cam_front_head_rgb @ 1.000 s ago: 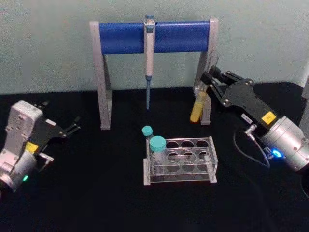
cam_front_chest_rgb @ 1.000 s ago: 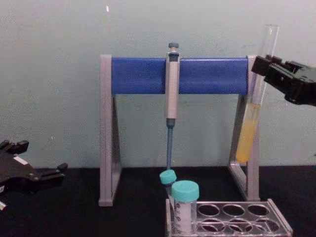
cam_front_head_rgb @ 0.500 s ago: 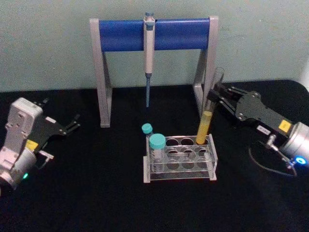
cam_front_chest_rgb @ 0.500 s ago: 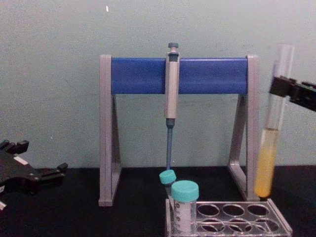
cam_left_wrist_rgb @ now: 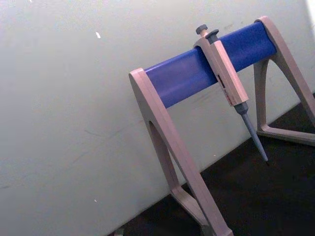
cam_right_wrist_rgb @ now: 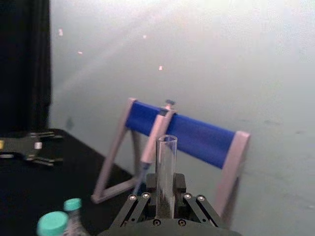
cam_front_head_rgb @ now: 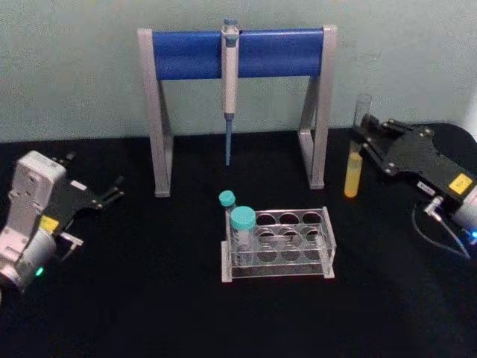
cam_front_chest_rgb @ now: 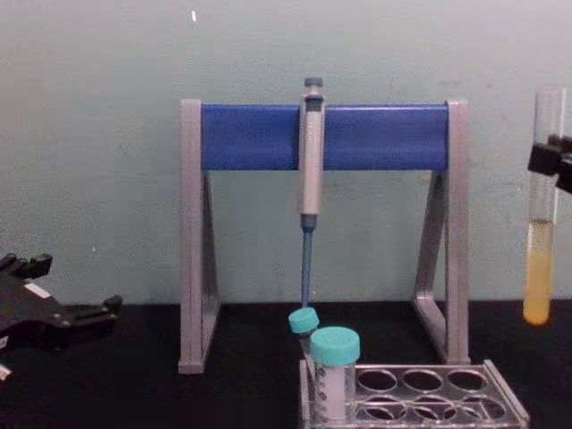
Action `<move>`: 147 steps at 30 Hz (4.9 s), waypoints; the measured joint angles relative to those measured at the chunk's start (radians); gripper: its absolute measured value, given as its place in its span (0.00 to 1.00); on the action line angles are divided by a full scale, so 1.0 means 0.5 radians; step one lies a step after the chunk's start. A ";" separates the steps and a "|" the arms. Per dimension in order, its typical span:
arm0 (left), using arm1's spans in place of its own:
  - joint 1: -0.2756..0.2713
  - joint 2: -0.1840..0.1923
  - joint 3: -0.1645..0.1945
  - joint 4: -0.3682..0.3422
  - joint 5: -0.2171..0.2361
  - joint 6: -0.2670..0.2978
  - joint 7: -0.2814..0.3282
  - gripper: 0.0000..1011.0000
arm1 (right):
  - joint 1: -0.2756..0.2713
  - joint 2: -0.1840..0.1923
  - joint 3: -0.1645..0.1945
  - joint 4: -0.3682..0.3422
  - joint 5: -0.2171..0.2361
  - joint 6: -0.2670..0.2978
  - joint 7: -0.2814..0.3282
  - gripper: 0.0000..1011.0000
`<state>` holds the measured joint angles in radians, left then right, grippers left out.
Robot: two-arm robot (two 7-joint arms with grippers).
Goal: Pick up the test tube from the test tube rack, shake it, then place it back into the test tube rack.
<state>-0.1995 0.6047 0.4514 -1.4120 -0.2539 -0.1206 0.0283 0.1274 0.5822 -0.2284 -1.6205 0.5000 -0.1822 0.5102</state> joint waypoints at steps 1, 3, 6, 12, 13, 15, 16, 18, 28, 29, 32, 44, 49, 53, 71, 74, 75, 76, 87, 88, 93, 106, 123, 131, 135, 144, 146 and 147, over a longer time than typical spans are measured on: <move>0.000 0.000 0.000 0.000 0.000 0.000 0.000 0.99 | 0.007 -0.014 0.000 0.008 -0.024 -0.009 -0.020 0.21; 0.000 0.000 0.000 0.000 0.000 0.000 0.000 0.99 | 0.028 -0.062 -0.001 0.032 -0.077 -0.031 -0.075 0.21; 0.000 0.000 0.000 0.000 0.000 0.000 0.000 0.99 | 0.067 -0.151 -0.007 0.080 -0.130 -0.050 -0.149 0.21; 0.000 0.000 0.000 0.000 0.000 0.000 0.000 0.99 | 0.127 -0.282 -0.031 0.157 -0.160 -0.080 -0.179 0.21; 0.000 0.000 0.000 0.000 0.000 0.000 0.000 0.99 | 0.137 -0.309 -0.039 0.168 -0.154 -0.085 -0.161 0.21; 0.000 0.000 0.000 0.000 0.000 0.000 0.000 0.99 | 0.146 -0.339 -0.052 0.175 -0.124 -0.089 -0.111 0.21; 0.000 0.000 0.000 0.000 0.000 0.000 0.000 0.99 | 0.147 -0.346 -0.056 0.176 -0.108 -0.089 -0.087 0.21; 0.000 0.000 0.000 0.000 0.000 0.000 0.000 0.99 | 0.147 -0.356 -0.070 0.175 -0.047 -0.082 -0.014 0.21; 0.000 0.000 0.000 0.000 0.000 0.000 0.000 0.99 | 0.113 -0.232 -0.126 0.095 0.297 0.029 0.383 0.21; 0.000 0.000 0.000 0.000 0.000 0.000 0.000 0.99 | 0.106 -0.212 -0.126 0.086 0.317 0.031 0.413 0.21; 0.000 0.000 0.000 0.000 0.000 0.000 0.000 0.99 | 0.066 -0.126 -0.119 0.046 0.365 0.025 0.505 0.21; 0.000 0.000 0.000 0.000 0.000 0.000 0.000 0.99 | -0.063 0.124 -0.032 -0.049 0.209 -0.083 0.374 0.21; 0.000 0.000 0.000 0.000 0.000 0.000 0.000 0.99 | -0.051 0.085 -0.002 -0.015 0.109 -0.148 0.239 0.21; 0.000 0.000 0.000 0.000 0.000 0.000 0.000 0.99 | -0.009 0.015 0.001 0.023 0.018 -0.188 0.148 0.21; 0.000 0.000 0.000 0.000 0.000 0.000 0.000 0.99 | 0.164 -0.256 -0.093 0.160 0.153 -0.210 0.277 0.21; 0.000 0.000 0.000 0.000 0.000 0.000 0.000 0.99 | 0.165 -0.240 -0.116 0.161 0.221 -0.193 0.354 0.21; 0.000 0.000 0.000 0.000 0.000 0.000 0.000 0.99 | 0.165 -0.233 -0.121 0.160 0.243 -0.189 0.379 0.21; 0.000 0.000 0.000 0.000 0.000 0.000 0.000 0.99 | 0.164 -0.226 -0.126 0.160 0.264 -0.185 0.400 0.21; 0.000 0.000 0.000 0.000 0.000 0.000 0.000 0.99 | 0.091 -0.088 -0.142 0.154 0.376 -0.217 0.526 0.21; 0.000 0.000 0.000 0.000 0.000 0.000 0.000 0.99 | 0.086 -0.083 -0.141 0.156 0.369 -0.222 0.518 0.21; 0.000 0.000 0.000 0.000 0.000 0.000 0.000 0.99 | 0.072 -0.075 -0.143 0.183 0.309 -0.248 0.460 0.21; 0.000 0.000 0.000 0.000 0.000 0.000 0.000 0.99 | 0.112 -0.132 -0.183 0.259 0.190 -0.278 0.392 0.21; 0.000 0.000 0.000 0.000 0.000 0.000 0.000 0.99 | 0.189 -0.203 -0.233 0.392 0.181 -0.277 0.426 0.21; 0.000 0.000 0.000 0.000 0.000 0.000 0.000 0.99 | 0.225 -0.231 -0.265 0.473 0.188 -0.254 0.447 0.21; 0.000 0.000 0.000 0.000 0.000 0.000 0.000 0.99 | 0.242 -0.243 -0.281 0.510 0.188 -0.246 0.454 0.21; 0.000 0.000 0.000 0.000 0.000 0.000 0.000 0.99 | 0.278 -0.267 -0.313 0.581 0.170 -0.227 0.455 0.21; 0.000 0.000 0.000 0.000 0.000 0.000 0.000 0.99 | 0.283 -0.270 -0.318 0.592 0.164 -0.224 0.452 0.21; 0.000 0.000 0.000 0.000 0.000 0.000 0.000 0.99 | 0.287 -0.272 -0.322 0.600 0.157 -0.221 0.449 0.21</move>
<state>-0.1995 0.6047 0.4514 -1.4120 -0.2539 -0.1205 0.0283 0.2711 0.4463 -0.3892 -1.3205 0.5784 -0.2928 0.7349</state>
